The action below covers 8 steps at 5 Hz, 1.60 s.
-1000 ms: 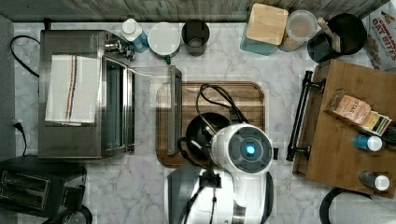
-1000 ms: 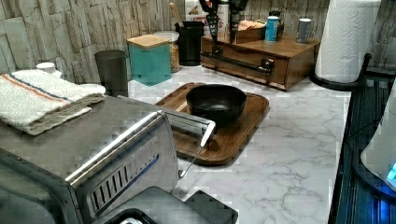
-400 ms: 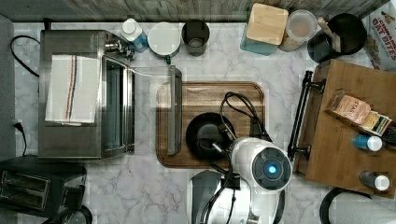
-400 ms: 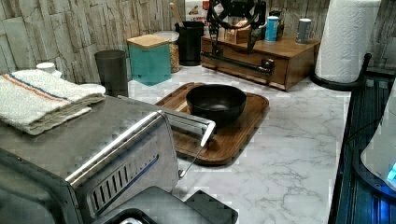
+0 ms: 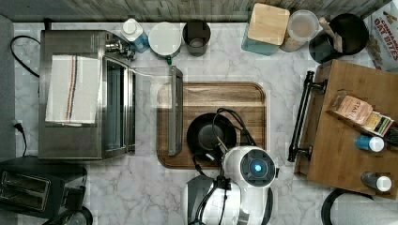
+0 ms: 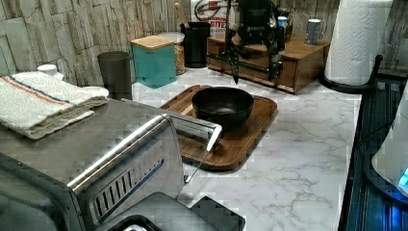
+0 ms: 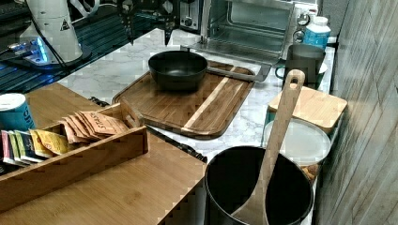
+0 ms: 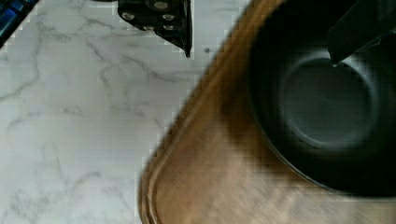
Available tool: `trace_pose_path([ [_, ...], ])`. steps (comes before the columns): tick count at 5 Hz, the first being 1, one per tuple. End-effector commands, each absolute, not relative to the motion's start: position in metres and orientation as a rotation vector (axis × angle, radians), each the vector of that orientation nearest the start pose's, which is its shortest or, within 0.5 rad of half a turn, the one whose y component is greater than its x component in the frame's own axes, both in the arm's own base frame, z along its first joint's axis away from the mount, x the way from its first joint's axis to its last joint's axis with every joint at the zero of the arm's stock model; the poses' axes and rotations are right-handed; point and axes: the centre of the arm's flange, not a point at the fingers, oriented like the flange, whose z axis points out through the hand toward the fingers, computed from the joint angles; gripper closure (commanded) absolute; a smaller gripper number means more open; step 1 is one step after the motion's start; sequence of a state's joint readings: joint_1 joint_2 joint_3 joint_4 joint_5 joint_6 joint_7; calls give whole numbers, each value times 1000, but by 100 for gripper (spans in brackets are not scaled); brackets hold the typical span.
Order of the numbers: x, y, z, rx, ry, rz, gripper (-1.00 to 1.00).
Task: Pick up the bowl.
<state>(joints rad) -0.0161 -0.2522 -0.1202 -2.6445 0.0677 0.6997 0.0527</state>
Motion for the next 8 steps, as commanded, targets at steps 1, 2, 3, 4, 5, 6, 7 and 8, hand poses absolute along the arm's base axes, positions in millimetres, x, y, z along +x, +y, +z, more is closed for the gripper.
trace_pose_path([
  [1, 368, -53, 278, -2658, 1468, 72, -100],
  [2, 375, -50, 264, -2634, 1452, 51, -100],
  [3, 382, -51, 252, -2618, 1452, 71, -100],
  [4, 376, -54, 252, -2586, 1485, 24, -100],
  [5, 374, -54, 268, -2586, 1521, -86, 100],
  [6, 377, -54, 270, -2599, 1516, -47, 100],
  [7, 381, -51, 271, -2648, 1478, -5, 100],
  [8, 388, -45, 274, -2691, 1435, 34, 100],
])
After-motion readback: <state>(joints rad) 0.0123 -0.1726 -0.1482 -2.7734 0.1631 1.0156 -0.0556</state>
